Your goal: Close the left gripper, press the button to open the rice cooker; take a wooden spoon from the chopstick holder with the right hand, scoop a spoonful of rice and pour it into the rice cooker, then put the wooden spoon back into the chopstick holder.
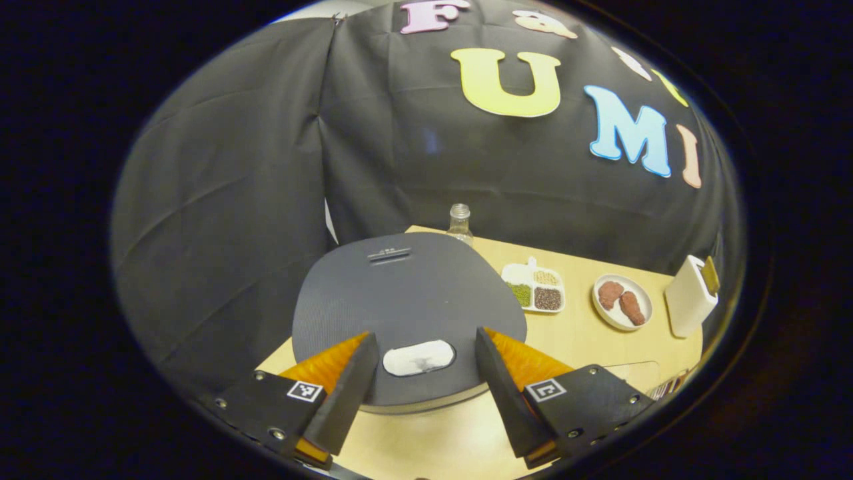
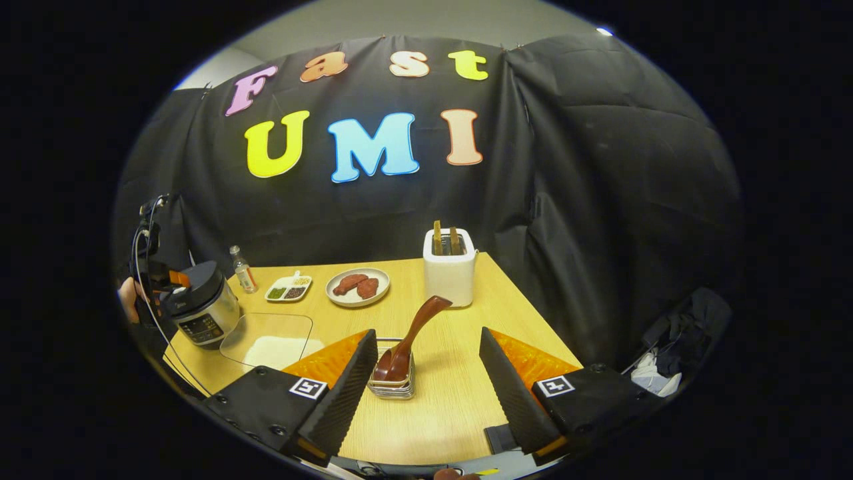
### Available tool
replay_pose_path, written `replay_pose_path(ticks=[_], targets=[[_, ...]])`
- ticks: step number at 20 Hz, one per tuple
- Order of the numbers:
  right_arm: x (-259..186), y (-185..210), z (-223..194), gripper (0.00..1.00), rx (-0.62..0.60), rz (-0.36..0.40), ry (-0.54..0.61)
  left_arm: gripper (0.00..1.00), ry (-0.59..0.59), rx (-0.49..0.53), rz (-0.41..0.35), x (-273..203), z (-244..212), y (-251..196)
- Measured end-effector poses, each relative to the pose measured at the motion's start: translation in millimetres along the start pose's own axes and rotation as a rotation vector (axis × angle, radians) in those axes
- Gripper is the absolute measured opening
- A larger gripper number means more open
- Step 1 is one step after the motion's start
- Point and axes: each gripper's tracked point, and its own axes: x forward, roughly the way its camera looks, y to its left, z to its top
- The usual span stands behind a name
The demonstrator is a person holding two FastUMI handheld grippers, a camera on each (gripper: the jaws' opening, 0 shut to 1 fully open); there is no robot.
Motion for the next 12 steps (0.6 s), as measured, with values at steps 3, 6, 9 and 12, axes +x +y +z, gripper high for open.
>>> replay_pose_path(ticks=[3, 6, 9, 12], targets=[[-1.5, 6.0, -9.6, 0.98, -0.027, 0.019, 0.027, 0.96, 0.003, 0.013, -0.003, -0.6, -4.1, 0.3], [-4.2, 4.9, -15.5, 0.98, -0.028, 0.021, 0.038, 0.96, 0.034, 0.033, -0.006, 4.5, -8.6, -0.1], [-7.5, 0.8, -18.9, 0.98, -0.015, 0.013, 0.044, 0.95, 0.029, 0.032, -0.019, 2.1, -8.2, -2.4], [-8.6, -5.1, -12.5, 0.99, -0.021, -0.001, 0.022, 0.93, 0.024, 0.040, -0.032, -19.5, -11.3, -5.8]])
